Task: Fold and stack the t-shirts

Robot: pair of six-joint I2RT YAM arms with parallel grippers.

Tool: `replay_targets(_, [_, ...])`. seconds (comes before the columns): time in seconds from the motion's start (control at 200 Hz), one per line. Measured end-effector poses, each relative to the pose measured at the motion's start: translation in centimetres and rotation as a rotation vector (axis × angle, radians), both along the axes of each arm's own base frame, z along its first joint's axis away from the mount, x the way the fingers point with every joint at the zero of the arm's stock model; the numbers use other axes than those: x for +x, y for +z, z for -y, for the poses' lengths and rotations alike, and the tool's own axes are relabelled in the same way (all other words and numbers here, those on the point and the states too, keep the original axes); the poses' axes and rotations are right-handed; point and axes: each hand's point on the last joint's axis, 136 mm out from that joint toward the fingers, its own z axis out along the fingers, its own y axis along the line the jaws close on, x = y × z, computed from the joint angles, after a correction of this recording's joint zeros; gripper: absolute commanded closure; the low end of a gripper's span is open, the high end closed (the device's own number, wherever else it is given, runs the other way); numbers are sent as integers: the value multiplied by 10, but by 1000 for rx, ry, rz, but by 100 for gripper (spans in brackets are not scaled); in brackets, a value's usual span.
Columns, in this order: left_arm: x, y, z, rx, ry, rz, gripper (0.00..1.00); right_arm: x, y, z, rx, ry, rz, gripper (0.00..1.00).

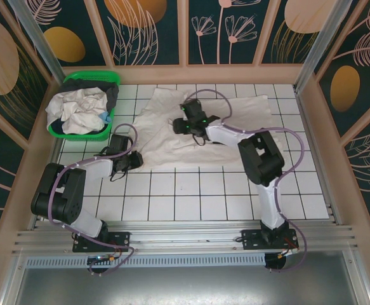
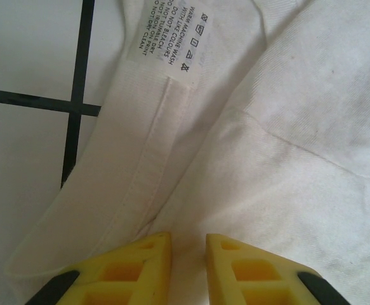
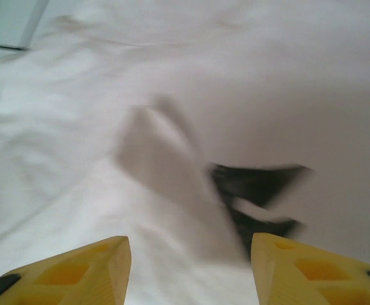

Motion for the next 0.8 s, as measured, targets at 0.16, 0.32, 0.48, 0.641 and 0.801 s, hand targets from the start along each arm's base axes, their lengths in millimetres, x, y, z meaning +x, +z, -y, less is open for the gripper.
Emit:
replay_targets(0.16, [0,-1,-2,-1,4,-1,77,11,-19,-35,-64,83,21,47])
replay_targets(0.32, [-2,-1,-6,0,15,-1,77,28,-62,-22,-217,29,5,48])
replay_targets(0.48, [-2,-2,-16,-24,52,9,79,41,-53,-6,-280,-17,32,48])
replay_targets(0.641, [-5,-1,-24,-47,83,26,79,56,-54,17,-319,-55,34,47])
replay_targets(0.801, [-6,0,-25,-47,88,26,75,68,-47,32,-322,-80,32,46])
